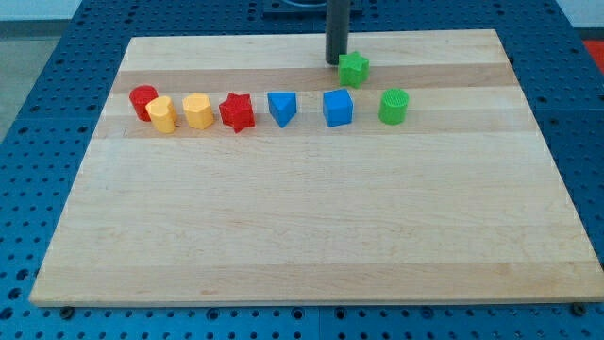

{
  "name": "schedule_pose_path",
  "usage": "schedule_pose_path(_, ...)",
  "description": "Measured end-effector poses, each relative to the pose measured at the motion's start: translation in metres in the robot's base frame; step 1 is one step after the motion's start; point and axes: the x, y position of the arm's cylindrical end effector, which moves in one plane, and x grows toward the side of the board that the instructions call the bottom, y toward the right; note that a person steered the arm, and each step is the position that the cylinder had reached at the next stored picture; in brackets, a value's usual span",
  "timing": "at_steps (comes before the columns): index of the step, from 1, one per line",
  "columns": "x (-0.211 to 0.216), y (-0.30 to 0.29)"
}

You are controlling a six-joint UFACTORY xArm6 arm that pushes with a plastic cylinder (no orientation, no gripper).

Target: Move the green star towards top right

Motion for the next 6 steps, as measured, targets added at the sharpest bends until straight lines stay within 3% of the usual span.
schedule_pose_path(3, 0.025, -0.004)
schedule_pose_path(6, 0.031, 0.081)
